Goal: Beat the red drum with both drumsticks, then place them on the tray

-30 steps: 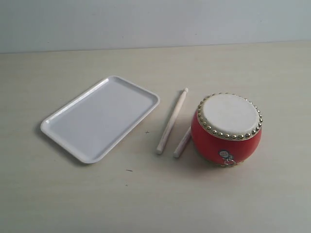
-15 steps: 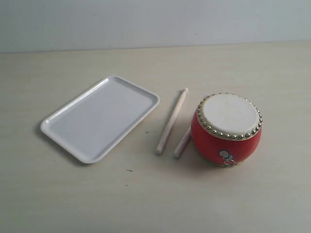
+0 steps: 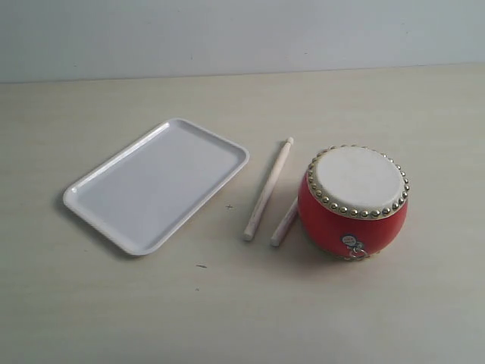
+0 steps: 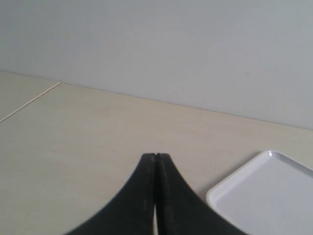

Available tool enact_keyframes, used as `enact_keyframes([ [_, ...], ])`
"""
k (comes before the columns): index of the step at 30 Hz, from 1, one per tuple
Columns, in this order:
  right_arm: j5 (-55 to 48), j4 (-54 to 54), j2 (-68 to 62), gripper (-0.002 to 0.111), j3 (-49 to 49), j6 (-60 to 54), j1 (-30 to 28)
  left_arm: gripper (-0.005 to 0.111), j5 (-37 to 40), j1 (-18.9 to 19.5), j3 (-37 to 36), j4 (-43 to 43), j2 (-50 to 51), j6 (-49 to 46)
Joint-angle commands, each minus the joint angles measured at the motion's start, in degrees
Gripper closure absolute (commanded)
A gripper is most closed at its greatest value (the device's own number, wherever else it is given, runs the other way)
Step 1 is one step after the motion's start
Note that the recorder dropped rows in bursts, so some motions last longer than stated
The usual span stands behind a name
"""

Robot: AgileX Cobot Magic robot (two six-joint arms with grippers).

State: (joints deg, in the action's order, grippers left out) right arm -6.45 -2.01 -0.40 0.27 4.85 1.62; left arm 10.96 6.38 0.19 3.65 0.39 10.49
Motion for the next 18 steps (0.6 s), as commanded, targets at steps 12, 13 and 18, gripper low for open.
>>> enact_keyframes([
  [12,0.24,-0.19,0.4,0.108,-0.27,-0.04,-0.25,0.107,-0.73,-0.27,-0.19,0.2,-0.39,0.48],
  [13,0.24,-0.19,0.4,0.108,-0.27,-0.04,-0.25,0.107,-0.73,-0.27,-0.19,0.2,-0.39,0.48],
  [18,0.24,-0.19,0.4,0.108,-0.27,-0.04,-0.25,0.107,-1.28,-0.27,-0.19,0.2,-0.39,0.48],
])
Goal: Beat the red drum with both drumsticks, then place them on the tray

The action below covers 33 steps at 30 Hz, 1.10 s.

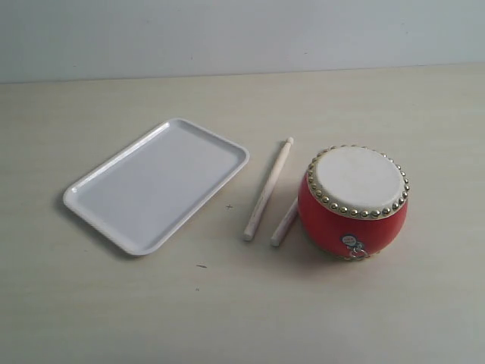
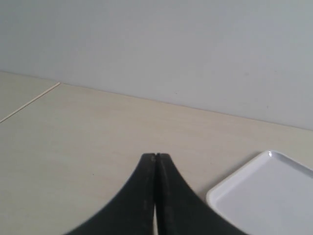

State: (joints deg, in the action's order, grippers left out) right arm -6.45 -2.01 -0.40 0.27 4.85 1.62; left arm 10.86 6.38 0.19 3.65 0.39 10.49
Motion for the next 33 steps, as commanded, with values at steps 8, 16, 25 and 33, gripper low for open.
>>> enact_keyframes([
  [8,0.24,-0.19,0.4,0.108,-0.27,-0.04,-0.25,0.107,-5.86,-0.27,-0.19,0.05,-0.39,7.39],
  [16,0.24,-0.19,0.4,0.108,-0.27,-0.04,-0.25,0.107,-9.3,-0.27,-0.19,0.29,-0.39,6.51],
  [25,0.24,-0.19,0.4,0.108,-0.27,-0.04,-0.25,0.107,-10.13,-0.27,-0.19,0.29,-0.39,7.79],
  [33,0.5,2.49,0.4,0.108,-0.27,-3.54,-0.25,0.107,-11.88,-0.27,-0.19,0.29,-0.39,7.79],
])
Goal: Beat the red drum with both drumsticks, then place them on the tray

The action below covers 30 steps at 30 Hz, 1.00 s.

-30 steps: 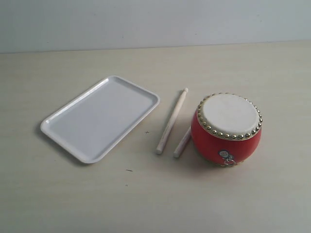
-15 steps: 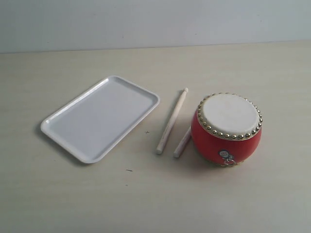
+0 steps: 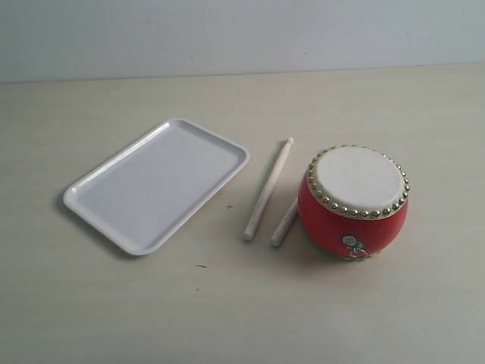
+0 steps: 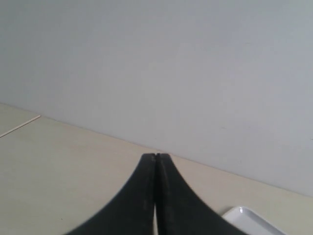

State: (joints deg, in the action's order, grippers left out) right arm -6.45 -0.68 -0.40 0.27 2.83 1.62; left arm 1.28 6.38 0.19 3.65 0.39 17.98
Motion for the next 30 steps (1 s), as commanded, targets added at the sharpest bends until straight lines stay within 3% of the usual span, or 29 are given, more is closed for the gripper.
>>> enact_keyframes([
  [1,0.5,1.16,0.4,0.108,-0.27,-1.52,-0.25,0.107,-2.45,-0.27,-0.19,0.29,-0.39,0.3],
  [11,1.98,2.24,0.4,0.108,-0.27,-2.83,-0.25,0.107,-2.45,-0.27,-0.19,0.29,-0.39,0.3],
  [15,8.43,0.68,0.4,0.108,-0.27,-0.54,-0.25,0.107,-2.61,-0.27,-0.19,0.29,-0.39,0.54],
  [18,14.49,-7.42,0.4,0.108,-0.27,10.73,-0.25,0.107,-4.95,-0.27,-0.19,0.29,-0.39,7.43],
  [22,15.1,-14.77,0.4,0.108,-0.27,14.43,-0.25,0.107,-5.05,-0.27,-0.19,0.29,-0.39,16.65],
  [30,14.86,-32.35,0.4,0.108,-0.27,31.37,-0.25,0.107,-4.61,-0.27,-0.19,0.57,-0.39,16.79],
])
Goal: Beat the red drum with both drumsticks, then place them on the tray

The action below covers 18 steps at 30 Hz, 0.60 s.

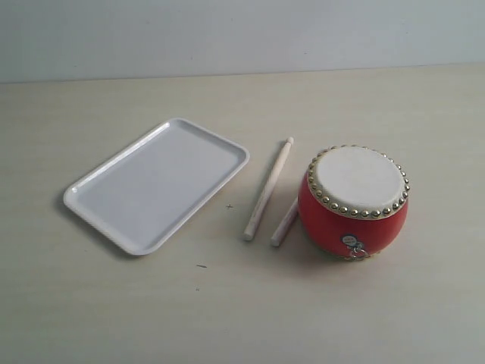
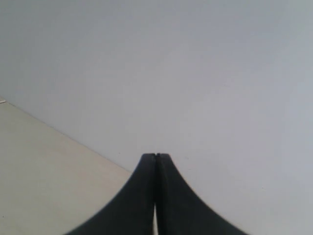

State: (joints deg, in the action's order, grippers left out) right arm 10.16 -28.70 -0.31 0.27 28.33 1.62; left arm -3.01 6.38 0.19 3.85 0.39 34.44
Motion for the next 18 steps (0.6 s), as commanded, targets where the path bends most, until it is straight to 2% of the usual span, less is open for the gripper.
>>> enact_keyframes([
  [1,-5.03,-3.66,0.31,0.108,-0.27,5.48,-0.25,0.107,-0.33,-0.27,-0.19,0.38,-0.39,0.15],
  [4,-10.16,0.53,-2.87,0.108,4.13,3.24,-0.25,0.107,-0.33,-0.27,-0.19,0.38,-0.39,0.15],
  [6,-11.89,5.44,-9.24,0.108,11.53,-2.32,-0.25,0.107,-0.33,-0.27,-0.19,0.38,-0.39,0.15],
  [7,-16.02,8.34,-13.71,0.108,17.8,-7.24,-0.25,0.107,-0.33,-0.27,-0.19,0.38,-0.39,0.15],
  [9,-22.5,6.66,-21.92,0.108,27.49,-17.22,-0.25,0.107,-0.33,-0.27,-0.19,0.38,-0.39,0.15],
  [10,-22.6,5.45,-23.92,0.108,30.11,-18.95,-0.25,0.107,-0.33,-0.27,-0.19,0.38,-0.39,0.15],
  [13,-22.88,-6.11,-28.72,0.108,35.3,-20.51,-0.25,0.107,0.36,-0.27,-0.19,0.38,-0.39,0.14],
  [15,-32.58,-14.59,-34.35,0.108,40.19,-32.76,0.45,0.107,0.84,-0.27,-0.19,0.38,-0.39,0.14],
  [18,-50.56,-33.63,-45.38,0.108,46.39,-51.16,2.39,0.107,0.84,-0.27,-0.19,0.38,-0.39,0.14],
])
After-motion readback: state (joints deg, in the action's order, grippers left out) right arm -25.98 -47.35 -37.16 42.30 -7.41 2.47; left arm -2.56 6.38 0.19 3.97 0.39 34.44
